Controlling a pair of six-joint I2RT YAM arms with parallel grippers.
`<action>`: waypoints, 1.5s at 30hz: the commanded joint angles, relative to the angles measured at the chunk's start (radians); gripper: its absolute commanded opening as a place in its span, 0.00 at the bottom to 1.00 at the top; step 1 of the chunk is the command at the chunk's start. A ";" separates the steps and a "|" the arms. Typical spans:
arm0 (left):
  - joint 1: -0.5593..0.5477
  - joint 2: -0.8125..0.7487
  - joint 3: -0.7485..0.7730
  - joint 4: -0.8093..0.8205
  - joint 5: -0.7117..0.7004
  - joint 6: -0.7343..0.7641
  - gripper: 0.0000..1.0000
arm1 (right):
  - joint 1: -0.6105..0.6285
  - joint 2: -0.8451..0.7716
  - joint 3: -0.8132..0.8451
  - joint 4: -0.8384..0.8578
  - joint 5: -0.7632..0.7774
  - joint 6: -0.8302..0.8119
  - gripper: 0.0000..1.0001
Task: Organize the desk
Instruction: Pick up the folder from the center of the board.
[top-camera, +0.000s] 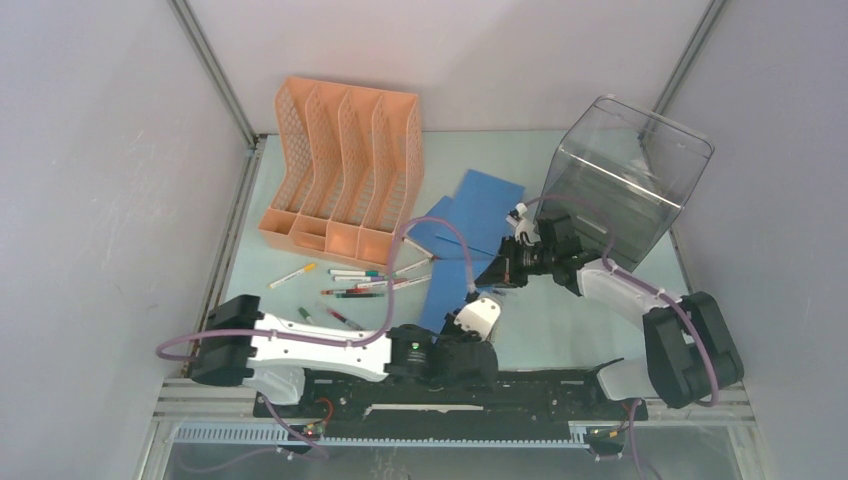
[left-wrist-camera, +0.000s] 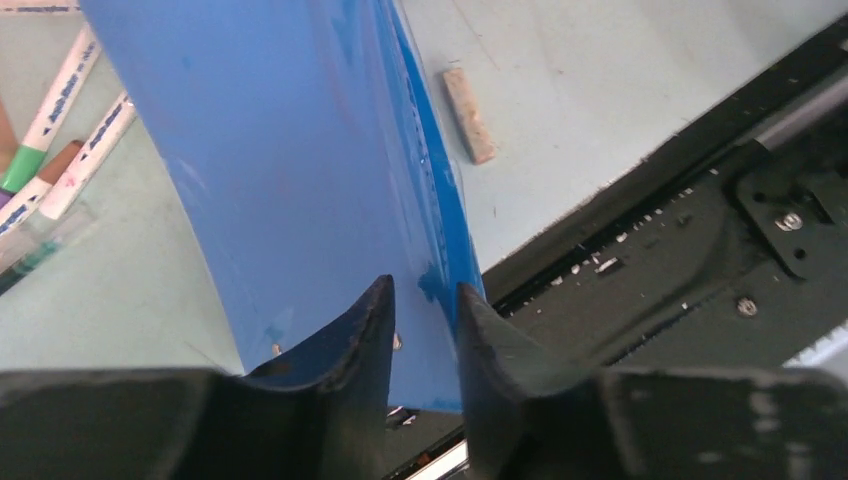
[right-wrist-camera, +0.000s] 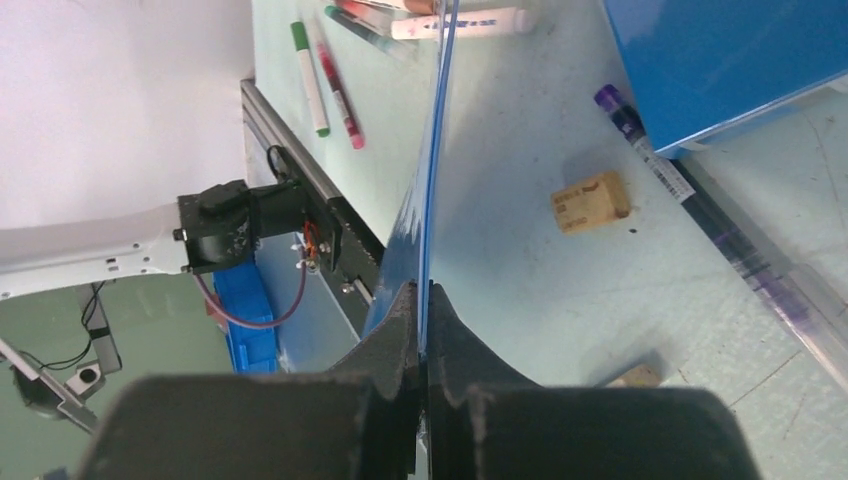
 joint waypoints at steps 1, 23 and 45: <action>0.004 -0.149 -0.096 0.145 0.079 -0.003 0.41 | -0.024 -0.063 0.005 0.054 -0.075 -0.003 0.00; 0.197 -0.852 -0.797 1.077 0.256 0.101 1.00 | -0.317 -0.332 0.137 -0.088 -0.396 -0.209 0.00; 0.312 -0.622 -0.959 1.769 0.421 0.046 1.00 | -0.608 -0.461 0.134 0.317 -0.705 0.068 0.00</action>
